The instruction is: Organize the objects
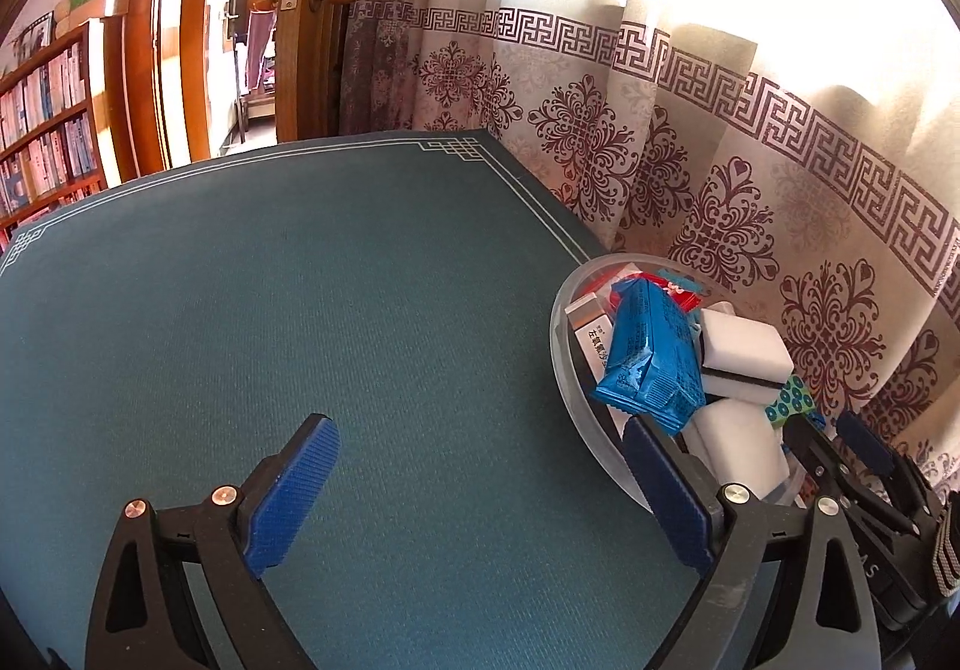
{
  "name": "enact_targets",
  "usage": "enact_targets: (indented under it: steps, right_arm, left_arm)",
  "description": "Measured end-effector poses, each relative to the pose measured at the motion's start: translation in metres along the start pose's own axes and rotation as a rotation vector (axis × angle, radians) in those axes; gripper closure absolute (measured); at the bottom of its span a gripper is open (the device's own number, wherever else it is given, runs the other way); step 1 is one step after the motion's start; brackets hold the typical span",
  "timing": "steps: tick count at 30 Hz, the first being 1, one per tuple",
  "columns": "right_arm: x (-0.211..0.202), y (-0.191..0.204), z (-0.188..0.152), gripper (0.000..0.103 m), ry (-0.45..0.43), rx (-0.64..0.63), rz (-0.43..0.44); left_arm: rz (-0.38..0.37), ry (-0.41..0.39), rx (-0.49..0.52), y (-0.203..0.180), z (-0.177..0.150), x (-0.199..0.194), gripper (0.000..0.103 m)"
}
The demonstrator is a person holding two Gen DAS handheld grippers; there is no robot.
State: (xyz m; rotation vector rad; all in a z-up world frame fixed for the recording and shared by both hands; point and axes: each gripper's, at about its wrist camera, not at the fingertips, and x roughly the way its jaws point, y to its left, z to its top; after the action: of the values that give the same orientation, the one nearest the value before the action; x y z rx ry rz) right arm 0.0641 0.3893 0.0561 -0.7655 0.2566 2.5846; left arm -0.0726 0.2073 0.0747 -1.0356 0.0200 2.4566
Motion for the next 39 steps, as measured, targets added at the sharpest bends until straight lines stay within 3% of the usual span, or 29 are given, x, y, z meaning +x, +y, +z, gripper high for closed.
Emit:
enact_targets:
  steps: [5, 14, 25, 39]
  right_arm:
    - [-0.022, -0.003, -0.014, 0.021, 0.006, -0.012, -0.01]
    - [-0.045, 0.002, -0.037, 0.01, 0.114, -0.037, 0.019]
    - [-0.07, 0.011, -0.033, 0.008, 0.086, -0.062, -0.016]
    - [-0.067, 0.015, -0.034, 0.007, 0.109, -0.07, 0.002]
  left_arm:
    - [-0.005, -0.012, 0.028, -0.005, -0.002, -0.006, 0.001]
    - [-0.008, -0.03, 0.068, -0.018, -0.003, -0.018, 0.0]
    - [0.012, -0.066, 0.107, -0.027, -0.003, -0.036, 0.0]
    - [-0.002, -0.09, 0.156, -0.036, -0.007, -0.044, 0.0]
